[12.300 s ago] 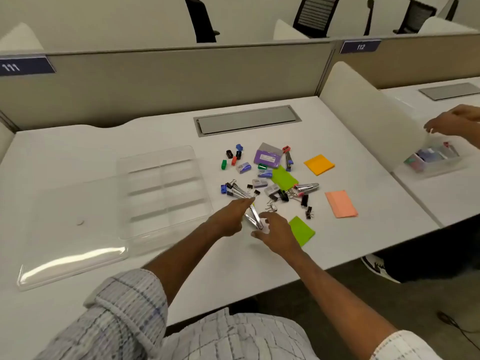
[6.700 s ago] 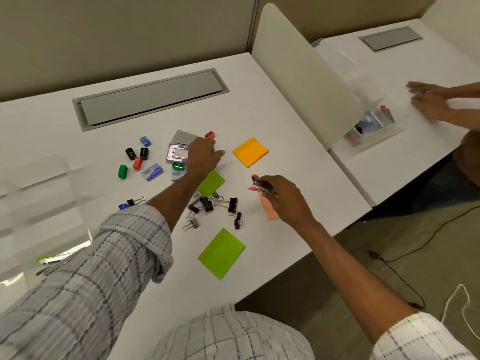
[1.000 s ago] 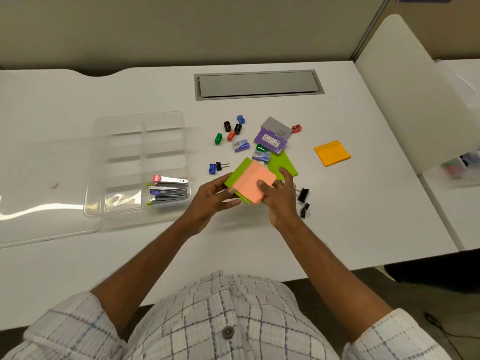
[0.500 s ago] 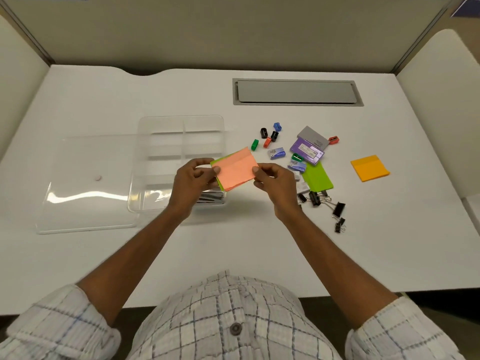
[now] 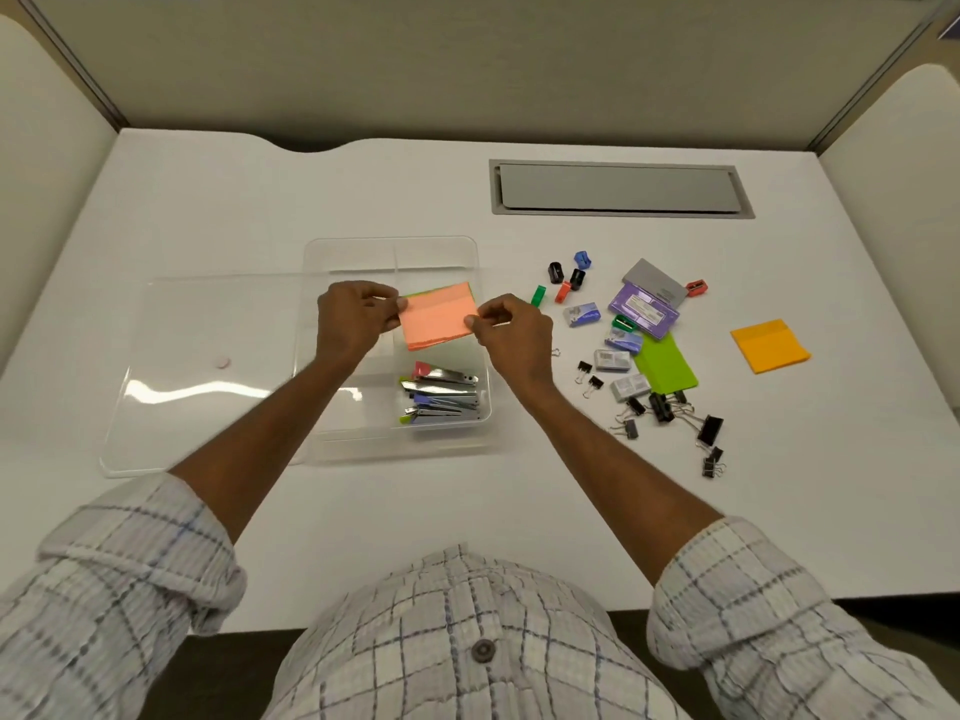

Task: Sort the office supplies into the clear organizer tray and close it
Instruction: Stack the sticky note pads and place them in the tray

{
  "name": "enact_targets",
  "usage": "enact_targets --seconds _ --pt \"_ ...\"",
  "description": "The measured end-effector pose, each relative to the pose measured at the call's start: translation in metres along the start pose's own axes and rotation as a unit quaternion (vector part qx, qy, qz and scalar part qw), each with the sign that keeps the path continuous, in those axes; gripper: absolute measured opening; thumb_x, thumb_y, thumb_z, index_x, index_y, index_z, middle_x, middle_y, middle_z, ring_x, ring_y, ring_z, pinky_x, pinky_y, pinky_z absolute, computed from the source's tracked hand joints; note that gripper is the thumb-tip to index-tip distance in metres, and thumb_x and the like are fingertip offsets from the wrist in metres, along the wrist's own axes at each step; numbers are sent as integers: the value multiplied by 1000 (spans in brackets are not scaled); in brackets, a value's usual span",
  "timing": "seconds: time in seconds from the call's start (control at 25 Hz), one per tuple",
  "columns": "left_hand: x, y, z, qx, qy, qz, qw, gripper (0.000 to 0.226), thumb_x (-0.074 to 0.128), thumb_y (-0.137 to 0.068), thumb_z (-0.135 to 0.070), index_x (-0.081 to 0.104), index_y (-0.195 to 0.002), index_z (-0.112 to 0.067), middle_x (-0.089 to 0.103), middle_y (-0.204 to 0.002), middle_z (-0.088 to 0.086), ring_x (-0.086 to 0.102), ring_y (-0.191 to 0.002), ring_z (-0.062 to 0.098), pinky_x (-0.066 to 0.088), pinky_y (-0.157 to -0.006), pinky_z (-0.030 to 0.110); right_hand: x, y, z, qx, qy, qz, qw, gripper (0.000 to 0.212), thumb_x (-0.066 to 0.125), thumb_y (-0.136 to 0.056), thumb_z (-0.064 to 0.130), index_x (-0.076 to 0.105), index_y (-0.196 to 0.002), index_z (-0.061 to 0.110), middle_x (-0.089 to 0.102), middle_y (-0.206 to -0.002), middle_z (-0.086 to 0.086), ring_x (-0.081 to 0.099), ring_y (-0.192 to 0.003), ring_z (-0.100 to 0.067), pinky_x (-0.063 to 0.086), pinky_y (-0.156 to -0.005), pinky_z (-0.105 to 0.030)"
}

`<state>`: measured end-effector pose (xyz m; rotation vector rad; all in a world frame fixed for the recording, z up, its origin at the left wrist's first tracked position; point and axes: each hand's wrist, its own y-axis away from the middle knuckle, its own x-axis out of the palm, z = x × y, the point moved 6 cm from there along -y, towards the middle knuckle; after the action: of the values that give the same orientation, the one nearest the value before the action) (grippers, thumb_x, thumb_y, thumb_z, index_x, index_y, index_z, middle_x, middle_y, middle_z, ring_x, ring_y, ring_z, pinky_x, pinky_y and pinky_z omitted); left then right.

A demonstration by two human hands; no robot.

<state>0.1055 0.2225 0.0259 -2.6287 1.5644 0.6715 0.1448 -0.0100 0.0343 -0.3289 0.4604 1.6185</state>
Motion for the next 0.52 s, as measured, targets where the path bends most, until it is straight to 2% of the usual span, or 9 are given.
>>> enact_targets --seconds 0.12,0.24,0.4,0.52 --pt "-7 -8 -8 63 -163 -27 984 30 82 -77 -28 78 -101 -10 77 -98 8 73 -84 19 56 -86 30 2 1 -4 -65 137 -4 988 21 73 -85 37 71 -97 20 71 -94 7 62 -85 -7 46 -77 -24" --pt "-4 -8 -9 97 -192 -11 976 27 79 -81 -24 78 -105 -12 77 -99 7 72 -86 15 51 -83 23 -5 2 -14 -81 164 -8 983 17 68 -89 37 69 -94 21 69 -93 7 60 -83 -7 48 -75 -25" --pt "25 11 -6 159 -241 68 955 20 74 -85 -23 78 -102 -14 78 -99 4 70 -85 11 47 -82 19 -15 7 -26 -95 168 -3 981 13 67 -91 32 69 -93 20 69 -91 5 63 -77 -9 50 -71 -26" --pt "50 29 -9 187 -240 111 946 16 70 -89 -25 78 -99 -16 78 -95 1 72 -82 15 52 -77 23 -32 15 -42 -102 157 -11 982 9 65 -93 22 70 -98 17 70 -94 1 64 -83 -11 55 -76 -30"
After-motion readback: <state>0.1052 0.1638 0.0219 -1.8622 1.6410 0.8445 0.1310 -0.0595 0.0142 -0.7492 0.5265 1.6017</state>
